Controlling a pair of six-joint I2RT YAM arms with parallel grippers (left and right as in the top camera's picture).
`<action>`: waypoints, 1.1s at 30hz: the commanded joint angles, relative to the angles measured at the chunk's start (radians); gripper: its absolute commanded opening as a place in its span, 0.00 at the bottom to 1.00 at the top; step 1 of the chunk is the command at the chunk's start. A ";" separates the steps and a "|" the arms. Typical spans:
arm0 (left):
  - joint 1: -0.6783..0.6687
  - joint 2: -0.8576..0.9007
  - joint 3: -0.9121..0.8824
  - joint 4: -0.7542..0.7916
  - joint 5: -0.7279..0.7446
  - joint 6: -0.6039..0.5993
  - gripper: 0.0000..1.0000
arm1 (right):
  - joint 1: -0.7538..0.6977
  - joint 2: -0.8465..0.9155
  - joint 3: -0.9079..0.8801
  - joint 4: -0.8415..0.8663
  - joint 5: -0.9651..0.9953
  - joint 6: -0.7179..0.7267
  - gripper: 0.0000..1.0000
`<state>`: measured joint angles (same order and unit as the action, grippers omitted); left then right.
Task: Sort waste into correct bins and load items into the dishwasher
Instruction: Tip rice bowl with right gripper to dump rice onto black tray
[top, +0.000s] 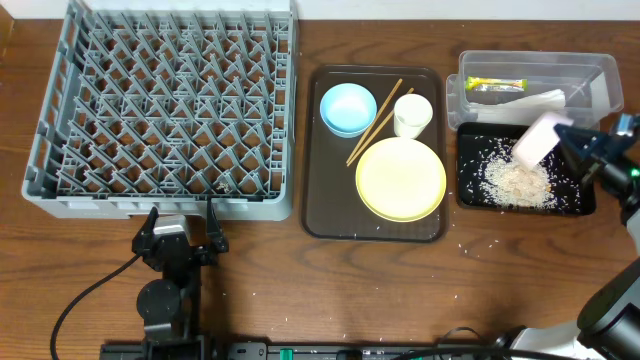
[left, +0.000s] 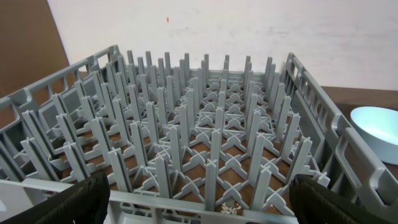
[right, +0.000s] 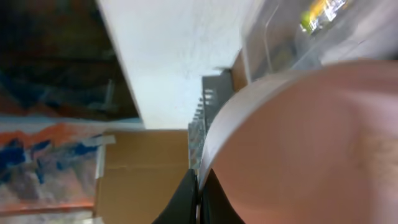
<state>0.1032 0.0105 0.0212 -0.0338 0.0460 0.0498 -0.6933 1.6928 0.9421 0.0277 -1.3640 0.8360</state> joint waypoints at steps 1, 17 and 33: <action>0.005 -0.005 -0.017 -0.036 -0.016 0.006 0.94 | 0.037 0.003 -0.008 -0.095 0.056 -0.157 0.01; 0.005 -0.005 -0.017 -0.036 -0.016 0.006 0.94 | 0.020 0.003 -0.009 -0.104 0.077 -0.158 0.01; 0.005 -0.005 -0.017 -0.036 -0.016 0.006 0.94 | 0.168 -0.094 0.068 -0.216 0.076 -0.280 0.01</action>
<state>0.1032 0.0105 0.0212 -0.0338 0.0460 0.0502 -0.5957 1.6798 0.9394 -0.1791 -1.2945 0.5934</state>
